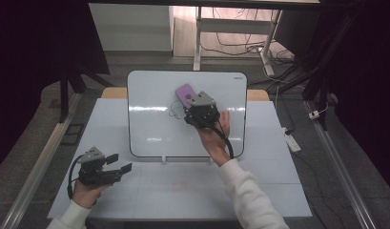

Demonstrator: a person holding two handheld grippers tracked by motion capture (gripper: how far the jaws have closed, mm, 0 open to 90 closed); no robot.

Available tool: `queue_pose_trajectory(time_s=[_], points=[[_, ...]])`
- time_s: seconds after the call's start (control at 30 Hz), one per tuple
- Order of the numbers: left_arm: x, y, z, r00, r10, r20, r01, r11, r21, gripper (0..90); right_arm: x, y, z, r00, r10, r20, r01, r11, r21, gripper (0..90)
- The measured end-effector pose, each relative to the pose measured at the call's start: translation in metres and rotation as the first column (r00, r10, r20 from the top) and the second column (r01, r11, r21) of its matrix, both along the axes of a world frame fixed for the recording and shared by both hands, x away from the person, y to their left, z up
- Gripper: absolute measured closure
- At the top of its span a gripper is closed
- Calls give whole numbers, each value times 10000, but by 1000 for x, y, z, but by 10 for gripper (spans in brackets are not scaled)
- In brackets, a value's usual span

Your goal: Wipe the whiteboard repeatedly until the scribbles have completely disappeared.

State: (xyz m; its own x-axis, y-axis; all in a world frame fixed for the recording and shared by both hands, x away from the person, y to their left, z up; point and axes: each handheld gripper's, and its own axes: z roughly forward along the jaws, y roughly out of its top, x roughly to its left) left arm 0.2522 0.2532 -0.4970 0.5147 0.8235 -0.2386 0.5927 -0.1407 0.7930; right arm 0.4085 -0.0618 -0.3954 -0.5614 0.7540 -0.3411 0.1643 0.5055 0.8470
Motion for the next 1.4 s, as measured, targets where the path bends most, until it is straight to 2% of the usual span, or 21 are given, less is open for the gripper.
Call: queue_pose_trajectory(time_s=[0.13, 0.27, 0.3, 0.37, 0.43, 0.57, 0.63, 0.73, 0.77, 0.83, 0.9, 1.03, 1.17, 1.23, 1.27, 1.4], points=[[0, -1, 0, 10000, 6, 9, -6, 10000, -13, 277, -5, 25, -6, 9976, 674, -168, -677, 9976, -138, 409], [0, 0, 0, 10000, -3, 1, 3, 10000, -5, 277, -17, 52, -22, 9867, 1539, -532, -1560, 9871, -370, 409], [0, 0, 0, 10000, -14, -3, 14, 10000, -5, 277, -20, 57, -26, 9845, 1663, -559, -1689, 9846, -460, 409], [0, 0, 0, 10000, -17, -2, 17, 10000, -7, 277, -23, 62, -29, 9851, 1684, -341, -1707, 9815, -865, 409], [0, 0, 0, 10000, -28, 5, 28, 10000, -12, 276, -18, 57, -25, 9818, 1785, -651, -1813, 9826, -394, 409], [0, 0, 0, 10000, -9, 3, 9, 10000, -24, 277, -3, 37, -6, 9919, 1241, -254, -1241, 9923, 29, 409], [0, 0, 0, 10000, -2, 0, 2, 10000, -30, 276, 6, 25, 3, 9956, 896, -287, -882, 9949, 489, 409], [0, 0, 0, 10000, -9, -20, 9, 10000, -12, 277, 15, 15, 13, 9974, 669, -252, -646, 9943, 849, 409], [0, 0, 0, 10000, 3, -6, -3, 10000, -15, 276, 15, 16, 13, 9974, 660, -287, -635, 9948, 798, 409], [0, 0, 0, 10000, 14, -12, -14, 10000, -9, 276, 12, 22, 10, 9980, 636, -7, -636, 9974, 341, 409], [1, 0, -1, 10000, -7, -33, 7, 10000, 7, 276, 9, 29, 7, 9955, 941, -129, -937, 9952, 283, 409], [0, -1, 0, 10000, 5, -12, -5, 10000, 14, 276, 0, 49, -6, 9837, 1738, -451, -1740, 9847, -19, 409], [0, 0, -1, 10000, 8, -43, -8, 10000, 21, 276, -14, 64, -23, 9667, 2423, -824, -2452, 9691, -278, 409], [0, 0, -1, 10000, -11, -46, 11, 10000, 22, 276, -18, 66, -27, 9671, 2476, -579, -2509, 9662, -590, 409], [0, -1, -1, 10000, -4, -42, 4, 10000, 25, 276, -16, 64, -26, 9667, 2481, -627, -2510, 9670, -436, 409], [0, 0, -1, 10000, 20, -28, -20, 10000, -8, 276, -4, 43, -10, 9854, 1696, -155, -1698, 9854, -87, 409]])
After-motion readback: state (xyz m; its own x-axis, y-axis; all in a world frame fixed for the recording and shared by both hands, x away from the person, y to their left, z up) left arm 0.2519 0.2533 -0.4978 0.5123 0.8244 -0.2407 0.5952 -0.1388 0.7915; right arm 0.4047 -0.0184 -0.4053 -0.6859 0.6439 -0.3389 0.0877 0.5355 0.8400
